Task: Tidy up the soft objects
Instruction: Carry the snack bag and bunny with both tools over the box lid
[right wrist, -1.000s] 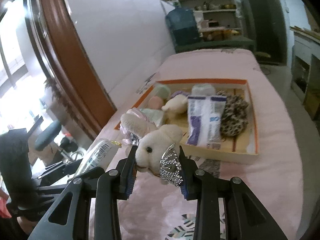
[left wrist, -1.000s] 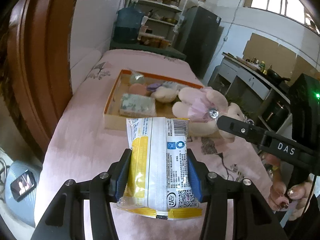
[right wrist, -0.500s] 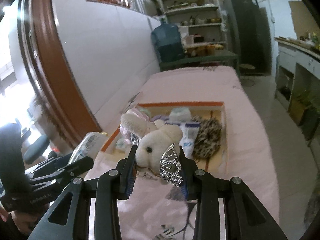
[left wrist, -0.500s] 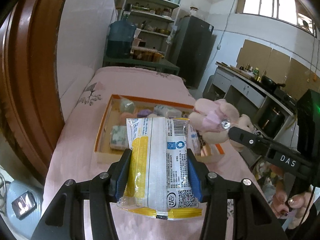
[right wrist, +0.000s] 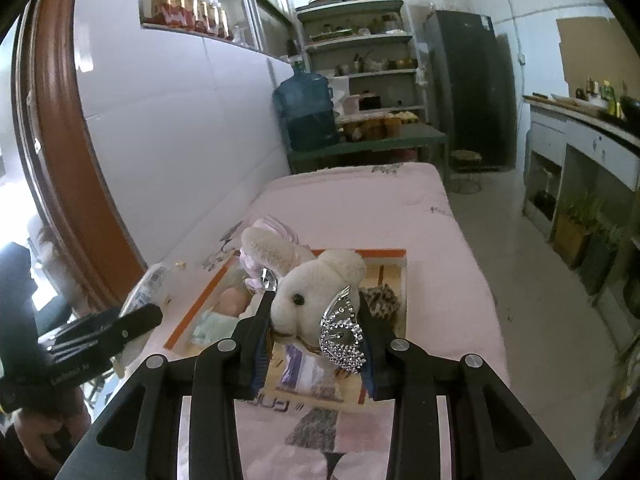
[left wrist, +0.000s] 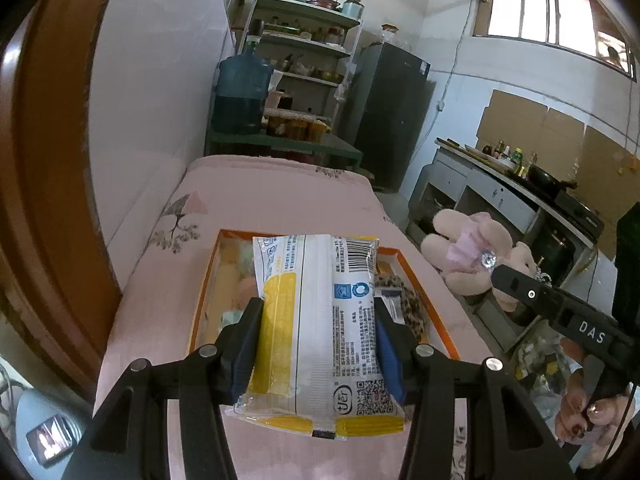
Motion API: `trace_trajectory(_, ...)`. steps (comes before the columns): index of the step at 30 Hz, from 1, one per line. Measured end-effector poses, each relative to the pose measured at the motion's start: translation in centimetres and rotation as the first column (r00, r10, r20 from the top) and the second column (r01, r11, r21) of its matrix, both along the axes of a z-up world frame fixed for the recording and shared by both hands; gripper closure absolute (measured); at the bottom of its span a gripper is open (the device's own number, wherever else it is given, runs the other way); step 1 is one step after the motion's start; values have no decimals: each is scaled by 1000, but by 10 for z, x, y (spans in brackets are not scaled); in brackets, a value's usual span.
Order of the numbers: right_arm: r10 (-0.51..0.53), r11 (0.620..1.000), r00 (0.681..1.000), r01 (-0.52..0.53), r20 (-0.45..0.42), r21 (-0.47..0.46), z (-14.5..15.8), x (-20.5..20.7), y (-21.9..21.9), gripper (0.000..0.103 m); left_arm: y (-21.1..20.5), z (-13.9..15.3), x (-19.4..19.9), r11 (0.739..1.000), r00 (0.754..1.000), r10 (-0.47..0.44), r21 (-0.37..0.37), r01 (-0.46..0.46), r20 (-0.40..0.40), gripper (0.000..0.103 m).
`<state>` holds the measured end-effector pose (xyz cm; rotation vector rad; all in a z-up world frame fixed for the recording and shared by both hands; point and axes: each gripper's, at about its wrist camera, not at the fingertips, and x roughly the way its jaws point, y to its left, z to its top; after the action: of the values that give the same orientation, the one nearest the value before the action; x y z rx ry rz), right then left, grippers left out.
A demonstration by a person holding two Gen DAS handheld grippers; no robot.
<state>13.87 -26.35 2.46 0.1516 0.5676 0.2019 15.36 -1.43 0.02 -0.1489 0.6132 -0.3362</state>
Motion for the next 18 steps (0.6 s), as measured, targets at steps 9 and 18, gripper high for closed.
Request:
trace_trajectory(9, -23, 999, 1000, 23, 3, -33, 4, 34, -5, 66, -8, 2, 38, 1000, 1000, -3, -5, 3, -12, 51)
trace_trajectory(18, -49, 997, 998, 47, -37, -54, -13, 80, -14, 66, -17, -11, 75, 1000, 999, -1, 7, 1, -52, 51)
